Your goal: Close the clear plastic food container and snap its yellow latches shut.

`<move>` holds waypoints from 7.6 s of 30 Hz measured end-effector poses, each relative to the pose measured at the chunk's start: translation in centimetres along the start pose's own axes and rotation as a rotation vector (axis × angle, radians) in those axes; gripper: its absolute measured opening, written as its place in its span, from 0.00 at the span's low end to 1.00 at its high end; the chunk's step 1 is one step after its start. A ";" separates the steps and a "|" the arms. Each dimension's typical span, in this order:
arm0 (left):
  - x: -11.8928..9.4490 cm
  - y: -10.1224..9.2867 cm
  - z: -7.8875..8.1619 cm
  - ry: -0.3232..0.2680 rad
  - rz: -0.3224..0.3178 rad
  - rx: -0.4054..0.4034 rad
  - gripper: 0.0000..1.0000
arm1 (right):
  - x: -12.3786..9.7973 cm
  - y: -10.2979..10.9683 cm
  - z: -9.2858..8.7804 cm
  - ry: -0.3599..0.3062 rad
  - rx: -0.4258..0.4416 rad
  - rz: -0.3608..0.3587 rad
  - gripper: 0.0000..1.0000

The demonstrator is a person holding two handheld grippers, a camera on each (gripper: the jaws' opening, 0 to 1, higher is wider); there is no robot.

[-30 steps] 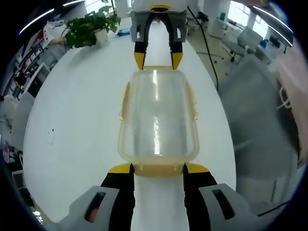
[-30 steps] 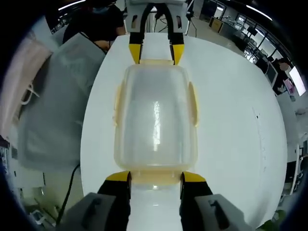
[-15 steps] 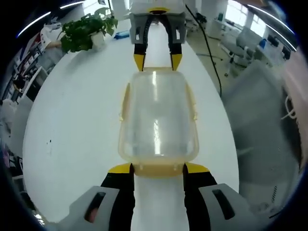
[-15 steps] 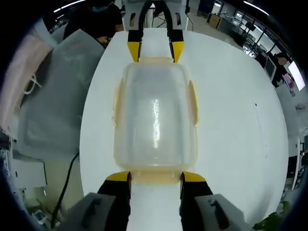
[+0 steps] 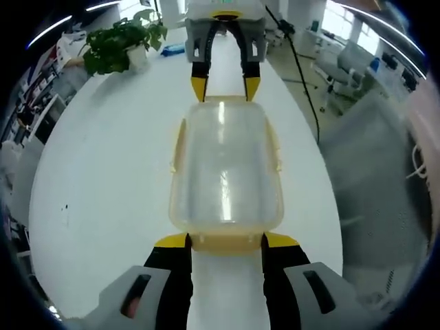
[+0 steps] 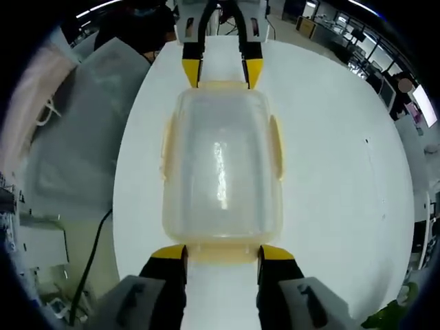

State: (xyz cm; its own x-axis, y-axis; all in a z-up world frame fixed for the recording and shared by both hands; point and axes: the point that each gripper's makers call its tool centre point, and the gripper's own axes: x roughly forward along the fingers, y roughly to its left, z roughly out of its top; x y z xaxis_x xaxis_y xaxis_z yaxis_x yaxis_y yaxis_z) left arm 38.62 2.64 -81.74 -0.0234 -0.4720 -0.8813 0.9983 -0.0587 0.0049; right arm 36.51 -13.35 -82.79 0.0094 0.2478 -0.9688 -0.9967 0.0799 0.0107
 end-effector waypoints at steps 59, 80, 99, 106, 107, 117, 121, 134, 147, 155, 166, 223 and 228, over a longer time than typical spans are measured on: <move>0.8 0.0 0.4 -0.113 0.000 -0.123 0.43 | -0.9 -0.2 -1.8 -0.002 0.079 -0.031 0.40; -1.2 1.9 1.2 -0.310 0.111 -0.626 0.43 | -2.5 -0.3 -0.6 -0.263 0.656 -0.117 0.35; 1.5 0.7 1.1 -0.404 0.074 -0.931 0.40 | -0.8 -0.7 0.3 -0.373 0.904 -0.068 0.32; 1.5 0.5 1.3 -0.416 0.063 -0.948 0.36 | -0.4 -0.4 0.6 -0.391 0.972 -0.021 0.38; 1.6 0.5 1.3 -0.416 0.062 -0.949 0.36 | -0.4 -0.4 0.6 -0.392 0.973 -0.019 0.38; 1.7 0.6 1.6 -0.421 0.084 -1.002 0.33 | -0.2 -0.6 0.8 -0.405 0.989 0.021 0.34; 2.4 0.9 2.0 -0.407 0.088 -1.059 0.34 | 0.5 0.1 1.2 -0.372 1.021 0.057 0.35; 2.5 0.8 1.9 -0.492 0.091 -1.076 0.35 | 0.1 -0.4 1.1 -0.375 1.037 0.054 0.35; 1.7 1.1 1.2 -0.493 0.153 -1.055 0.39 | 0.1 -0.5 1.7 -0.440 1.031 -0.007 0.37; 1.4 1.6 0.6 -0.464 0.228 -1.052 0.48 | 0.0 -0.4 1.8 -0.450 1.029 -0.020 0.37; 0.6 1.1 0.3 -0.395 0.281 -1.033 0.39 | 0.3 -0.3 2.9 -0.438 1.012 -0.023 0.37; -5.5 1.3 -9.3 -0.367 0.509 -1.029 0.31 | 3.0 -0.9 13.6 -0.384 0.906 -0.016 0.37; -5.8 1.7 -8.9 -0.346 0.525 -0.897 0.33 | 2.8 -0.9 13.5 -0.373 0.867 -0.014 0.37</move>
State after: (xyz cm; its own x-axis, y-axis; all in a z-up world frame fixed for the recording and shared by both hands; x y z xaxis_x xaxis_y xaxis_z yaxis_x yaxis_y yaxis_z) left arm 40.96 13.11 -80.88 0.5424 -0.4806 -0.6891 0.5613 0.8176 -0.1284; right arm 38.47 0.34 -82.20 0.1959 0.5223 -0.8300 -0.5903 0.7386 0.3255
